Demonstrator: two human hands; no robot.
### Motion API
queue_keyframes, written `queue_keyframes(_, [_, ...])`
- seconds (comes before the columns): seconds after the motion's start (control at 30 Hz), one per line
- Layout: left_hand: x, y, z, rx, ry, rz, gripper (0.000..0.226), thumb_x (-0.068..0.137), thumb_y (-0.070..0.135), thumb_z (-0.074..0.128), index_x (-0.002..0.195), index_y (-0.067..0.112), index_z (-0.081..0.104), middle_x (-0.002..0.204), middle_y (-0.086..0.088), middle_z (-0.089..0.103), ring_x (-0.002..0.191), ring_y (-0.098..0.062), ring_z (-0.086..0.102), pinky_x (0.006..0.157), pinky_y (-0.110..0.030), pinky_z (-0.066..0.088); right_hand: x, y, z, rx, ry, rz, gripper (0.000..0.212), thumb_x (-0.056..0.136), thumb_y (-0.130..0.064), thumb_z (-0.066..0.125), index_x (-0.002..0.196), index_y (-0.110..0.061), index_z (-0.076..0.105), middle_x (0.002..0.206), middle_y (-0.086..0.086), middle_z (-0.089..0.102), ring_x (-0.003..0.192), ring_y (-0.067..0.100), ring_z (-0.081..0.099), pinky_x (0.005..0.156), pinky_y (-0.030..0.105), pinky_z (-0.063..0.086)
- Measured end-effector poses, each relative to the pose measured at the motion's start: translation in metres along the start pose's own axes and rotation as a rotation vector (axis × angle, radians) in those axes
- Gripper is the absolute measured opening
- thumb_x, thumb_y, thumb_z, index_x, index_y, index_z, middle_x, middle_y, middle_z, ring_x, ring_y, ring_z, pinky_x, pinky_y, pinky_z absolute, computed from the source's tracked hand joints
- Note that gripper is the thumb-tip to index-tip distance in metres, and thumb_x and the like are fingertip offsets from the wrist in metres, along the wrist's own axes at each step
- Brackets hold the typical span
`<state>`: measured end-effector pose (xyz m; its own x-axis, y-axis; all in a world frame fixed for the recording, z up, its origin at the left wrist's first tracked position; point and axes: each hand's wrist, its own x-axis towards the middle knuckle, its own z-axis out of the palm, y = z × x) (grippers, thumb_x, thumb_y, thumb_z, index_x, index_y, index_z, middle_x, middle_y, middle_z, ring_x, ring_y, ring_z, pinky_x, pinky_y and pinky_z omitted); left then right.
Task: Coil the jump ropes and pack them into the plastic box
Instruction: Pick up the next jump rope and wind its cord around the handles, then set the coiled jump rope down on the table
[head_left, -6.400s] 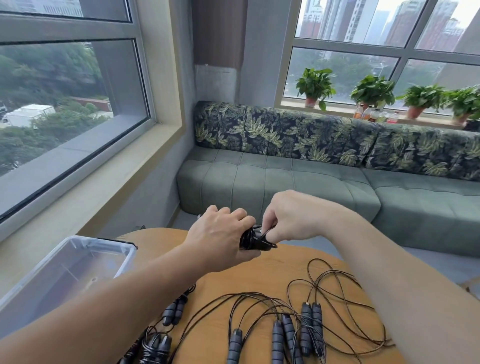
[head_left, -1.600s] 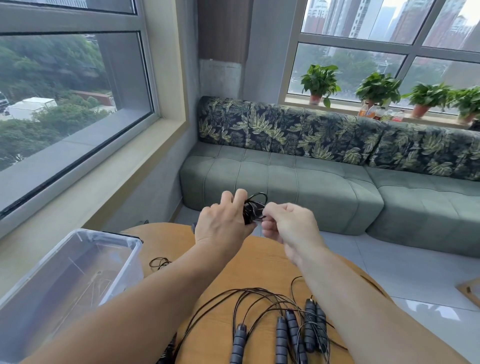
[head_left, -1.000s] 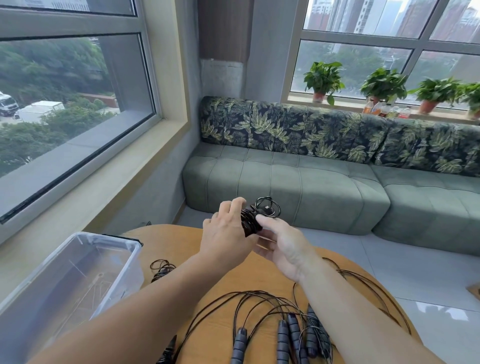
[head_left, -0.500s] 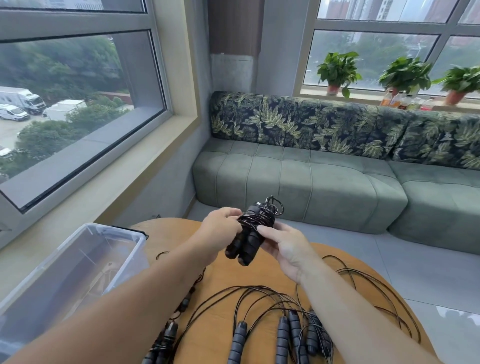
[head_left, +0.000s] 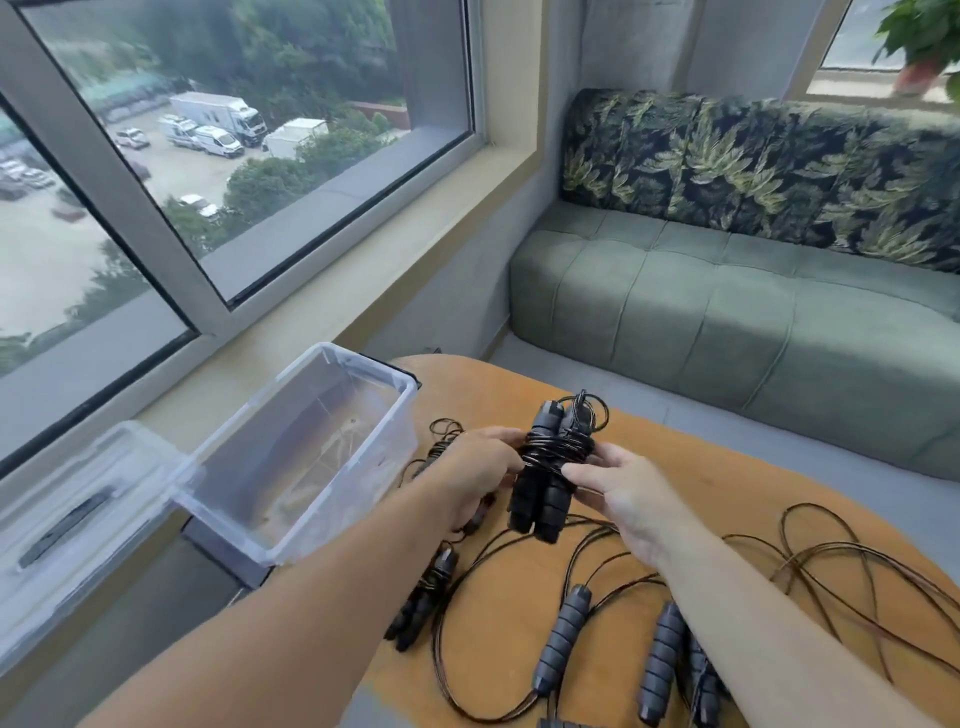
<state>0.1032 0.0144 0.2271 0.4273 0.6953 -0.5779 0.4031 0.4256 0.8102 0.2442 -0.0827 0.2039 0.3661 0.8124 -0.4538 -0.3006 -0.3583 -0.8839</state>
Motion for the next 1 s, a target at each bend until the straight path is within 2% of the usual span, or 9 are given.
queue_keyframes(0.07, [0.008,0.0,-0.019,-0.002,0.013,0.0,0.049,0.088,-0.017,0.04,0.126,0.004,0.062,0.11,-0.009,0.068,0.092,-0.02,0.064,0.081,-0.026,0.056,0.016,0.006,0.017,-0.044,0.013,0.012,0.03,0.087,0.004,0.066,0.115,-0.006,0.066,0.11,0.009,0.073,0.1,0.024,0.067,0.096,0.037,0.053])
queue_keyframes(0.27, [0.046,-0.011,-0.075,0.127,0.048,-0.049,0.048,0.09,-0.015,0.04,0.11,0.018,0.068,0.123,-0.003,0.061,0.121,-0.024,0.054,0.108,-0.042,0.044,0.065,0.023,0.07,-0.027,0.045,0.101,0.03,0.086,0.0,0.068,0.113,-0.013,0.066,0.112,0.005,0.072,0.106,0.023,0.065,0.105,0.044,0.047])
queue_keyframes(0.37, [0.065,-0.023,-0.085,0.186,0.088,-0.066,0.051,0.09,-0.013,0.039,0.124,0.015,0.063,0.122,-0.003,0.06,0.112,-0.022,0.057,0.1,-0.036,0.047,0.088,0.04,0.089,-0.042,0.057,0.153,0.033,0.086,-0.003,0.069,0.115,-0.017,0.065,0.113,0.002,0.071,0.111,0.025,0.063,0.106,0.046,0.045])
queue_keyframes(0.43, [0.074,-0.034,-0.084,0.181,0.14,-0.09,0.05,0.09,-0.01,0.037,0.127,0.014,0.061,0.114,-0.004,0.063,0.094,-0.017,0.059,0.081,-0.027,0.051,0.096,0.049,0.097,-0.066,0.071,0.199,0.034,0.088,-0.002,0.067,0.116,-0.019,0.062,0.11,0.0,0.069,0.108,0.023,0.063,0.101,0.042,0.048])
queue_keyframes(0.53, [0.089,-0.056,-0.087,0.186,0.174,-0.139,0.052,0.091,-0.007,0.035,0.131,0.017,0.059,0.108,-0.001,0.064,0.088,-0.018,0.063,0.081,-0.034,0.058,0.107,0.066,0.107,-0.093,0.097,0.261,0.032,0.089,-0.001,0.065,0.117,-0.016,0.063,0.103,-0.004,0.069,0.098,0.016,0.064,0.08,0.029,0.05])
queue_keyframes(0.63, [0.101,-0.072,-0.091,0.289,0.188,-0.13,0.057,0.091,-0.004,0.035,0.137,0.024,0.053,0.122,-0.001,0.061,0.094,-0.018,0.063,0.07,-0.026,0.055,0.118,0.081,0.117,-0.118,0.104,0.28,0.033,0.089,-0.003,0.066,0.119,-0.016,0.063,0.106,0.0,0.071,0.094,0.014,0.066,0.065,0.021,0.048])
queue_keyframes(0.73, [0.117,-0.075,-0.097,0.402,0.216,-0.062,0.054,0.093,-0.003,0.037,0.141,0.02,0.05,0.132,-0.006,0.061,0.107,-0.02,0.06,0.088,-0.028,0.053,0.137,0.09,0.132,-0.16,0.133,0.284,0.034,0.087,-0.008,0.068,0.119,-0.017,0.065,0.102,-0.002,0.072,0.093,0.018,0.068,0.07,0.03,0.054])
queue_keyframes(0.83, [0.135,-0.077,-0.1,0.48,0.213,0.002,0.048,0.093,-0.004,0.04,0.135,0.014,0.053,0.118,-0.008,0.066,0.097,-0.021,0.06,0.081,-0.03,0.05,0.156,0.098,0.145,-0.261,0.175,0.258,0.038,0.083,-0.015,0.069,0.121,-0.022,0.065,0.104,-0.003,0.072,0.093,0.021,0.067,0.084,0.042,0.057])
queue_keyframes(1.0, [0.154,-0.086,-0.098,0.494,0.191,-0.049,0.045,0.092,-0.004,0.039,0.128,0.018,0.056,0.104,-0.005,0.064,0.094,-0.024,0.061,0.077,-0.03,0.049,0.172,0.106,0.147,-0.372,0.225,0.271,0.059,0.087,-0.019,0.068,0.143,-0.018,0.049,0.124,0.002,0.065,0.107,0.024,0.062,0.095,0.042,0.053])
